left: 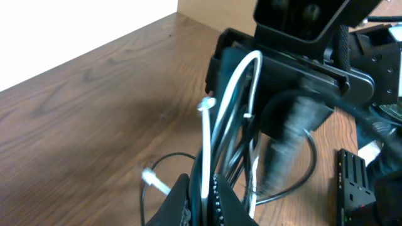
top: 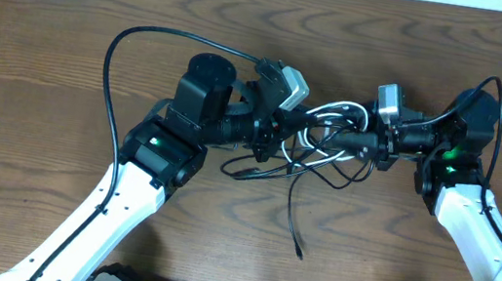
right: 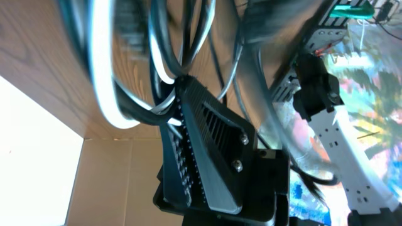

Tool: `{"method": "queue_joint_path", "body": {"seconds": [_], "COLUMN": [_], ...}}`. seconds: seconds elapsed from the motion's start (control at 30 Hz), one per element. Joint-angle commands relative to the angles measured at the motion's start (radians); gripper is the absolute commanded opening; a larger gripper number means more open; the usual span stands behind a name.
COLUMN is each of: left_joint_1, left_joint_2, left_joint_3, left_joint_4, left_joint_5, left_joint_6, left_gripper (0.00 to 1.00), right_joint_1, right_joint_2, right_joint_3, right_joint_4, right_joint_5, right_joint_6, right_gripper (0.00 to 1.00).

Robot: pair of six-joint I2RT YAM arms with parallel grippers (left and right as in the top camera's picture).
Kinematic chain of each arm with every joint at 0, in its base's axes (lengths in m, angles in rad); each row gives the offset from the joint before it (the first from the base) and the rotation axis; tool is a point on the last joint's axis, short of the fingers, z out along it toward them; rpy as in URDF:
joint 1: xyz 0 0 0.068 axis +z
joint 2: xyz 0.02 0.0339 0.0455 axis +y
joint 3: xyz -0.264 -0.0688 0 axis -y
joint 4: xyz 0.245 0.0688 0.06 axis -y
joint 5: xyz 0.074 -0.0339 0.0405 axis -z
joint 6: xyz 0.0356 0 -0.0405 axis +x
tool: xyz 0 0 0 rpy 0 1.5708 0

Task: Untangle cables

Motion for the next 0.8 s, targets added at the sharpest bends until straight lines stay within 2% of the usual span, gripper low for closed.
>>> {"method": "queue_joint_path", "body": {"seconds": [0.0,0.13,0.17,0.33,0.53,0.67,0.77], "left_joint_1": [0.005,0.010,0.018,0.087,0.177,0.181,0.181], "left_joint_2": [0.003,0.003,0.003,-0.002,-0.058,-0.070,-0.070], "left_joint_3": [0.017,0.017,0.017,0.017,0.017,0.017,0.017], "left_joint_4": [0.033,0.105,0.122,0.133,0.128,0.125,0.118], "left_joint_5": [-0.013,-0.013,-0.013,-0.013,-0.011,-0.011,-0.011], "left_joint_6": [-0.002,-0.002,-0.002,-0.014,-0.014,-0.014,-0.014], "left_gripper": [0.07,0.08,0.08,0.08,0.08,0.08,0.07], "right_joint_1": [0.007,0.006,0.006,-0.007,-0.045,-0.050,-0.050], "right_joint_2": [-0.002,-0.002,-0.002,-0.002,-0.002,-0.002,-0.002], "right_joint_3": [0.010,0.010,0.010,0.009,0.009,0.009,0.009], "right_joint_4": [-0.032,-0.082,-0.102,-0.215,-0.414,-0.444,-0.439], "right_joint_5": [-0.021,-0.010,-0.006,0.026,0.318,0.470,0.472], "right_joint_6": [-0.005,-0.005,-0.005,-0.005,0.005,0.111,0.151], "right_gripper": [0.68,0.84,0.99,0.99,0.99,0.99,0.97]}}
